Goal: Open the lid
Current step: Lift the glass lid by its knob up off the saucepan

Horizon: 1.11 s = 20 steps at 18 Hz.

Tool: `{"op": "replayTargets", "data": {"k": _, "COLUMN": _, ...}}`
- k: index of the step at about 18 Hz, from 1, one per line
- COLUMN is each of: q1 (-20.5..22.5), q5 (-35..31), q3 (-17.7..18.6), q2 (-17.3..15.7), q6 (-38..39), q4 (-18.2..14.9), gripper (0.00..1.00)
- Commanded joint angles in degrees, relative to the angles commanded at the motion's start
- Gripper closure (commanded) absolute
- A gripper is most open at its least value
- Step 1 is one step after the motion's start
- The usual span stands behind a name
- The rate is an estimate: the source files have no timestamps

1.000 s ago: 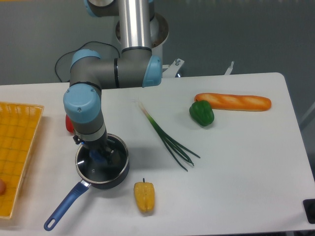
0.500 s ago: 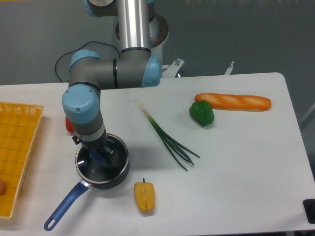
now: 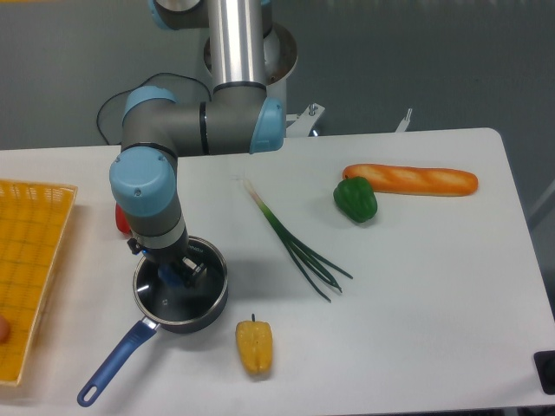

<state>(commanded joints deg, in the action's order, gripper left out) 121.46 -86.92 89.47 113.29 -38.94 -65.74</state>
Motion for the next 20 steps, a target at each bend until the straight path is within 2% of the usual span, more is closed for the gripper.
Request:
{"op": "replayTargets", "data": {"k": 5, "q1": 0.6, "q5": -0.4, "q3": -0.4, "q2": -0.8, "q6": -1.5, "q4": -1.8, "gripper": 0.57}}
{"op": "replayTargets", "data": {"k": 10, "q1": 2.4, "q5": -0.3, "q3": -0.4, "q2": -2.3, "q6": -8.5, "q4": -4.7, "gripper": 0.57}}
{"op": "replayTargets", "data": {"k": 14, "q1": 3.9, "q5": -0.3, "q3": -0.4, "q2": -3.3, "q6": -11.7, "q4": -4.7, "gripper": 0.57}}
{"op": "replayTargets", "data": {"k": 18, "q1": 6.7, "q5": -0.3, "q3": -0.4, "q2": -4.7, "q6": -18.3, "q4": -6.2, "gripper": 0.57}}
{"op": "replayTargets", "data": {"k": 20, "q1": 7.8, "q5": -0.3, "q3": -0.3, "q2": -5.0, "q6": -19.2, "q4": -6.9, "gripper": 0.57}}
